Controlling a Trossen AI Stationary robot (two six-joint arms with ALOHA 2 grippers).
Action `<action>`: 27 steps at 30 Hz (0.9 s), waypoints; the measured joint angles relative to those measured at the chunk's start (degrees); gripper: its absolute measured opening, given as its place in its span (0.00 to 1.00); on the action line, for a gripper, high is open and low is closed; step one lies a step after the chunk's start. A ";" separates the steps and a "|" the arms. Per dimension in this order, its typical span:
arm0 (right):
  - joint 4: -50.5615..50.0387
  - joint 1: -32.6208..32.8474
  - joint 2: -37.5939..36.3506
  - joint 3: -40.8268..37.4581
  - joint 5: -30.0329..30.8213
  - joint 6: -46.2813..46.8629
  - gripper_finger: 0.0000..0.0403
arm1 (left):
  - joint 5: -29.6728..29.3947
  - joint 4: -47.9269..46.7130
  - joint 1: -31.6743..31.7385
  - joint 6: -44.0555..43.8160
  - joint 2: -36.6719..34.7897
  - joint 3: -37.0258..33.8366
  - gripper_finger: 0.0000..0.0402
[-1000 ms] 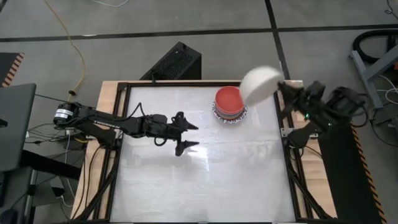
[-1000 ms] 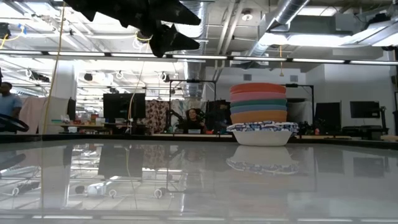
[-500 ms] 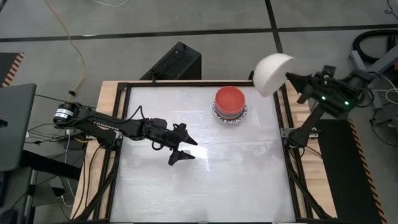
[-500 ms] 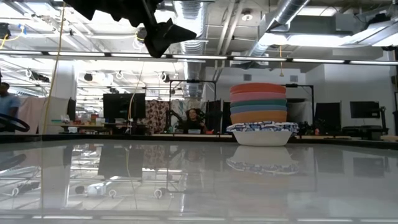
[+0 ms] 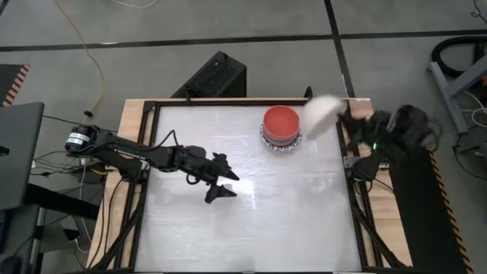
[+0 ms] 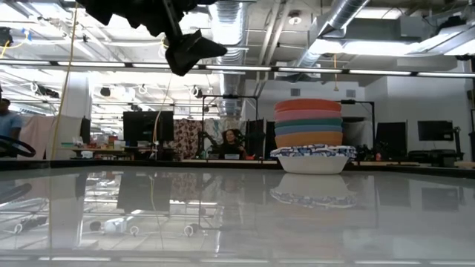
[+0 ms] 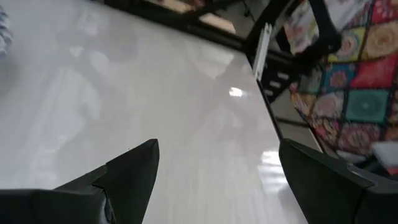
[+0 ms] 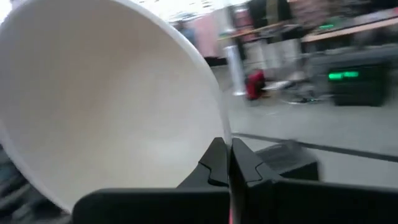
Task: Nest bowls inside each other
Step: Stack the white bowl into the orange bowl
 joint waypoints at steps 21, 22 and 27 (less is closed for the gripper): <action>-5.48 -1.03 29.99 -2.45 -50.69 26.71 0.00 | 2.43 -4.09 -2.38 -0.48 0.00 0.00 0.80; -7.99 -3.74 31.86 -1.02 -47.24 31.15 0.00 | 2.43 -4.09 -2.66 -0.54 0.00 0.00 0.80; -30.14 -18.60 33.60 7.53 -40.21 57.28 0.00 | 2.41 -4.42 -3.69 -1.01 0.00 0.00 0.80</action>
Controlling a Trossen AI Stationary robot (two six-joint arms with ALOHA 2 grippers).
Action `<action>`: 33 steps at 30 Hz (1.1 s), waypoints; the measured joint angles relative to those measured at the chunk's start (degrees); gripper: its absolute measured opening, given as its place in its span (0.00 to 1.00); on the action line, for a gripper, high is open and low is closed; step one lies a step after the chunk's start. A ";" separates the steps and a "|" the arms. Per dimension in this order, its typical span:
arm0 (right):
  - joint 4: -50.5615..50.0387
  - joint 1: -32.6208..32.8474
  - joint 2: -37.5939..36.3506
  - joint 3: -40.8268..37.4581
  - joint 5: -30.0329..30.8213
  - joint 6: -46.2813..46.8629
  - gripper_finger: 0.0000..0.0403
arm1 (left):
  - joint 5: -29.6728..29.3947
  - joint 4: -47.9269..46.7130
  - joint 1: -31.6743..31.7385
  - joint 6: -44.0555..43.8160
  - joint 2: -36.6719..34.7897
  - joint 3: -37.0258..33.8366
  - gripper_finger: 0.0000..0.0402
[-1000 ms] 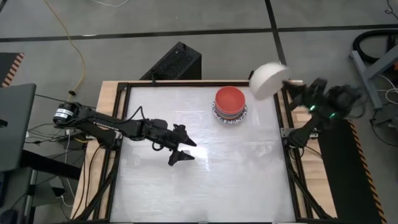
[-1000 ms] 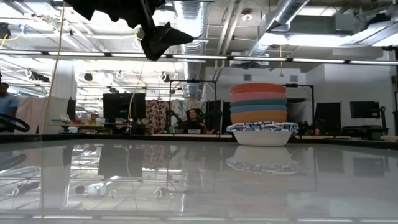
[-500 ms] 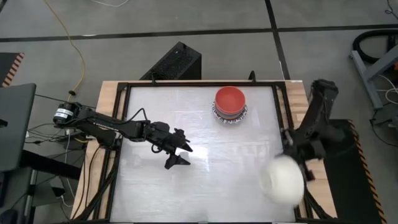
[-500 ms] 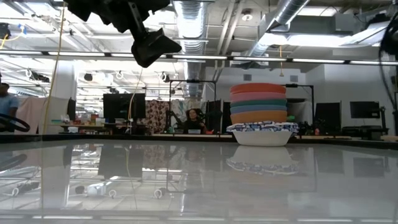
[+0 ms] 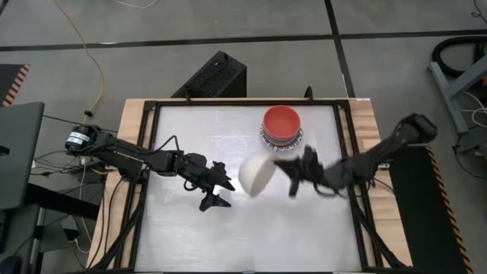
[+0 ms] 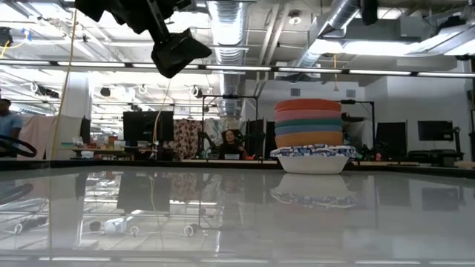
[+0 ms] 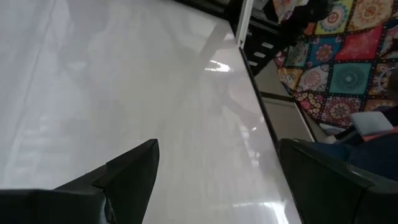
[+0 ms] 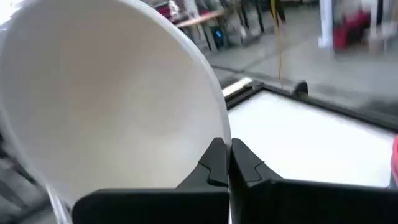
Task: Nest bowls inside each other
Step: Stack the white bowl into the orange bowl
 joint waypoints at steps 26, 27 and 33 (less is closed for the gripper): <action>-53.39 -72.69 1.45 15.32 -64.13 11.37 0.00 | 0.32 -2.35 -2.65 -1.29 0.00 0.00 0.80; -53.49 -73.50 2.67 15.32 -65.32 10.88 0.00 | 0.32 -2.37 -2.65 -1.33 0.00 0.00 0.80; -55.46 -76.35 7.94 15.28 -67.77 8.59 0.00 | -0.09 -3.82 -2.63 -1.33 0.00 0.00 0.80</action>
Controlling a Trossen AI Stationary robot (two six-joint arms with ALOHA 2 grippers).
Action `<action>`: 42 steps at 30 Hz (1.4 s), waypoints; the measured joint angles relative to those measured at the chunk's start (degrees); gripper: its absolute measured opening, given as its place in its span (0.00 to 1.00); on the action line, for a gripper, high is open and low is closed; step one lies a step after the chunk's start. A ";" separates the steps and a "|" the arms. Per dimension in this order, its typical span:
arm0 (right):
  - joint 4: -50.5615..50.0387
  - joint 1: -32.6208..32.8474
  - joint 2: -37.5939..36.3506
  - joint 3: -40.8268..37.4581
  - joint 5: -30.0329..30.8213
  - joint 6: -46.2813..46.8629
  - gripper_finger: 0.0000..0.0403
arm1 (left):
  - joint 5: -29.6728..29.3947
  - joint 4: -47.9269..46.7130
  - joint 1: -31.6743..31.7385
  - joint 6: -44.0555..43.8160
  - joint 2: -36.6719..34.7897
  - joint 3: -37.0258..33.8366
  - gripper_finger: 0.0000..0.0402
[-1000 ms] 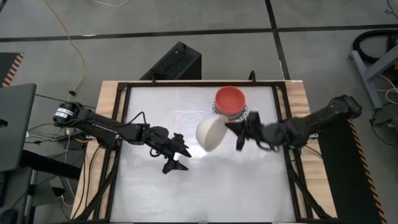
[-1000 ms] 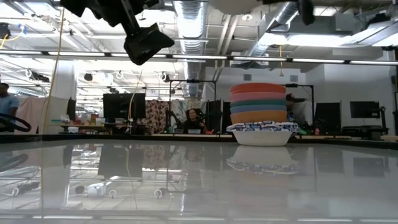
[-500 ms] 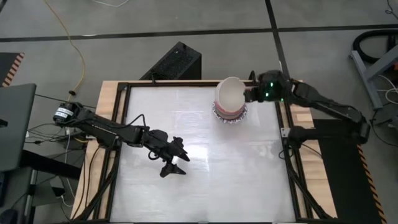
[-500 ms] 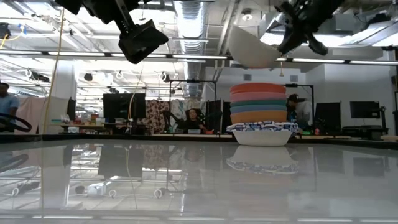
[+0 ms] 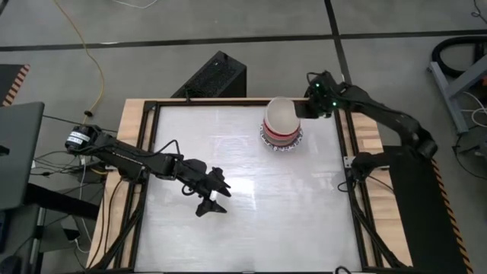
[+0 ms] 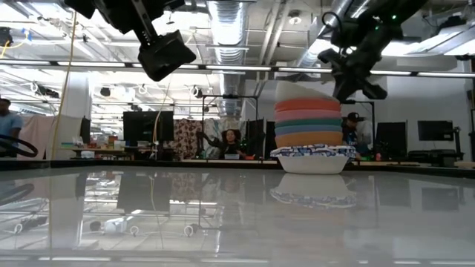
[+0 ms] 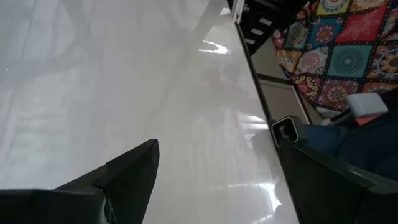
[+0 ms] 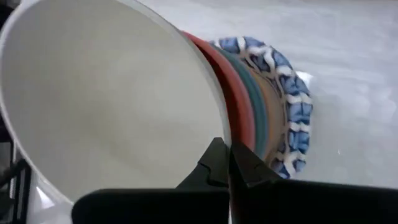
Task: Nest bowls inside each other
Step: Stack the white bowl into the orange bowl, then return to Home Position
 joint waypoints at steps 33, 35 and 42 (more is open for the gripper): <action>-2.89 -1.23 -8.95 5.44 -1.65 -13.50 0.40 | -18.27 -2.40 0.02 6.97 -7.69 -0.02 0.80; -3.00 -0.19 -12.26 5.82 -1.70 -16.98 0.39 | -21.75 -2.37 0.00 9.87 -12.90 -0.02 0.80; 0.07 8.04 -25.06 5.95 -1.70 -22.27 0.38 | -21.93 -3.54 0.00 18.56 -31.39 -0.02 0.80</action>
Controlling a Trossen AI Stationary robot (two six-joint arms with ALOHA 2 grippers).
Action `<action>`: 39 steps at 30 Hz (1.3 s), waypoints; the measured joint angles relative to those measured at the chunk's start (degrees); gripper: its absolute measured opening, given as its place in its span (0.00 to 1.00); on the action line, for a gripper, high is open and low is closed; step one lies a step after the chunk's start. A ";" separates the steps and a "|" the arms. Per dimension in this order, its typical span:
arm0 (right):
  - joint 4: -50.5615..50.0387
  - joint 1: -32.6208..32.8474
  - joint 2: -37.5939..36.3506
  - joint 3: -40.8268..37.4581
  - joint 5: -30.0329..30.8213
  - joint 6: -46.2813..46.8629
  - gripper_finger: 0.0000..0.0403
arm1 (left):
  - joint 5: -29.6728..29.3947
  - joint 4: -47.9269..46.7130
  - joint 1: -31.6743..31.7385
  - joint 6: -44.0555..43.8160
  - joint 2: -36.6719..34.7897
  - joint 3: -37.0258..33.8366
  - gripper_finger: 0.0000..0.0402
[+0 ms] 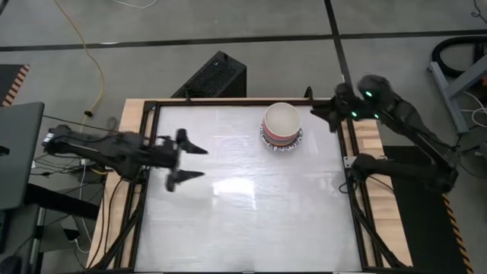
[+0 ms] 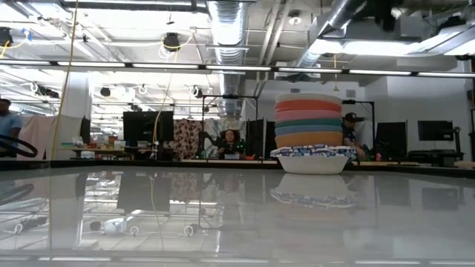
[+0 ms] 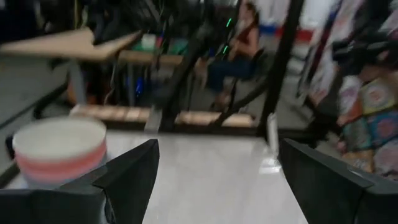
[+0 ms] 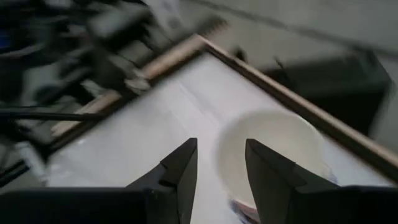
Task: Nest bowls inside each other
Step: Return to Home Position
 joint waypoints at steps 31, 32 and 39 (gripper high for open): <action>56.43 54.71 -13.84 -34.10 16.44 -6.13 0.38 | 4.36 3.79 0.07 -1.72 -30.11 -17.86 0.80; 56.59 54.85 -15.08 -34.76 16.46 -6.15 0.38 | 4.38 3.62 0.07 -1.92 -31.59 -19.06 0.80; 55.89 54.97 -28.86 -39.16 16.46 -7.46 0.38 | 4.06 0.41 0.07 -5.51 -42.47 -21.94 0.80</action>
